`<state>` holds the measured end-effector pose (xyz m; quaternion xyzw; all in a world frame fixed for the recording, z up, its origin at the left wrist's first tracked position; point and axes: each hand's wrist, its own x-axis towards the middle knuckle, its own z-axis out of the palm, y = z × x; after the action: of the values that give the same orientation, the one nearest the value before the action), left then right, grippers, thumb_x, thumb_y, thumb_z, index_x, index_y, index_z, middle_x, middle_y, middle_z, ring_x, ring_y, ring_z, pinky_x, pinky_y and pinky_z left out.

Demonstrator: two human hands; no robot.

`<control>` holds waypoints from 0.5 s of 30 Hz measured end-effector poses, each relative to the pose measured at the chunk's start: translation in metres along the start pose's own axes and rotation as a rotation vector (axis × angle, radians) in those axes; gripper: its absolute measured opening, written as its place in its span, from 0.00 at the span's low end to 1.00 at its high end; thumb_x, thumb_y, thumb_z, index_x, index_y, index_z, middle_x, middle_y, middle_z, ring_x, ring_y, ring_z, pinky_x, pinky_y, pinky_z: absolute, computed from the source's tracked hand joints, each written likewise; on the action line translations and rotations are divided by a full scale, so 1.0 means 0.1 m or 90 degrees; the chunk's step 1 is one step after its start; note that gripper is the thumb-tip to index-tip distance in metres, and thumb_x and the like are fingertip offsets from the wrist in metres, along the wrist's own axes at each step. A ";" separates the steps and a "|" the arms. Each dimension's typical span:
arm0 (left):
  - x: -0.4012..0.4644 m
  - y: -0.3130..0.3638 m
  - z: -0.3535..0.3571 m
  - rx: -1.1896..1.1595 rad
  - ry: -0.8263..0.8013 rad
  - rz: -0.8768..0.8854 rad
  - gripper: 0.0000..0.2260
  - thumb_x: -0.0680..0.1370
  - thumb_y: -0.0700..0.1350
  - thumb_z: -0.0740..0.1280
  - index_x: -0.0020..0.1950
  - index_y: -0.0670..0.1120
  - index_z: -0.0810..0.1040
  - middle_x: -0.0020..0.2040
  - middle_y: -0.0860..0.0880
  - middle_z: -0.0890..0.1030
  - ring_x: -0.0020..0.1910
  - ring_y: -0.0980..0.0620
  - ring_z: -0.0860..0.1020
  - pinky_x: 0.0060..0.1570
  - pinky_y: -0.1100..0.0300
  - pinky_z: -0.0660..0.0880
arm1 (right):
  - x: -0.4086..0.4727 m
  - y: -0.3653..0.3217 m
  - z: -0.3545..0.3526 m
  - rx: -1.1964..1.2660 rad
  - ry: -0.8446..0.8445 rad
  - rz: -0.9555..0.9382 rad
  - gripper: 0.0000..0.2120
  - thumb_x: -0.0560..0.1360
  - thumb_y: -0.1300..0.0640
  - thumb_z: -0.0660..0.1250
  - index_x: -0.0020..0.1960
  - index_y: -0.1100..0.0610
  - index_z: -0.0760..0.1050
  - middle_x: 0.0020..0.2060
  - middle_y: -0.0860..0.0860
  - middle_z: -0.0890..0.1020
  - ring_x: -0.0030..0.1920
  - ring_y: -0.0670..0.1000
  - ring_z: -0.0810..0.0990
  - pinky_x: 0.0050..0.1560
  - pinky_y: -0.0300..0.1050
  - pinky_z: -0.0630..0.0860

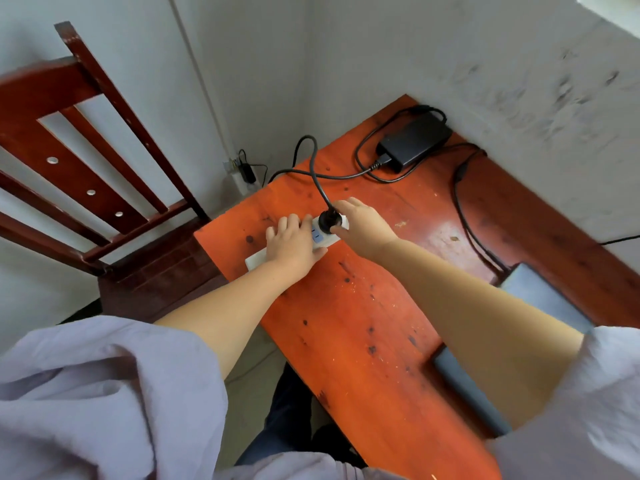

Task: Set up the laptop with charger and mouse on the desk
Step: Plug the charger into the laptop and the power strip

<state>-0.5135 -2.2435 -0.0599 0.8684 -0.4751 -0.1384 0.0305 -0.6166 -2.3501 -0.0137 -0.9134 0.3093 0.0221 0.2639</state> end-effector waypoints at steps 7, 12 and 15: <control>-0.36 0.38 -0.15 -0.017 0.149 0.148 0.10 0.76 0.48 0.63 0.55 0.45 0.73 0.53 0.46 0.76 0.54 0.44 0.72 0.53 0.50 0.67 | -1.13 0.65 -0.24 0.020 0.122 0.104 0.21 0.76 0.58 0.61 0.69 0.53 0.65 0.65 0.54 0.73 0.66 0.57 0.70 0.65 0.53 0.69; -0.67 1.22 0.02 -0.030 0.051 0.338 0.09 0.77 0.48 0.61 0.55 0.47 0.75 0.54 0.47 0.77 0.56 0.45 0.72 0.55 0.51 0.66 | -2.39 1.23 -0.41 0.047 0.314 0.245 0.14 0.76 0.65 0.61 0.60 0.60 0.76 0.55 0.57 0.80 0.57 0.58 0.77 0.58 0.48 0.70; -0.92 1.79 0.16 -0.019 0.000 0.453 0.10 0.77 0.48 0.60 0.54 0.47 0.76 0.54 0.47 0.78 0.57 0.45 0.73 0.55 0.51 0.67 | -3.14 1.47 -0.40 0.090 0.435 0.367 0.11 0.74 0.68 0.62 0.53 0.61 0.79 0.49 0.57 0.82 0.51 0.58 0.80 0.52 0.45 0.72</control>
<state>-0.7111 -2.2636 -0.0225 0.6481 -0.7457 -0.1257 0.0896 -0.9600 -2.2946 0.0155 -0.7248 0.6210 -0.2290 0.1914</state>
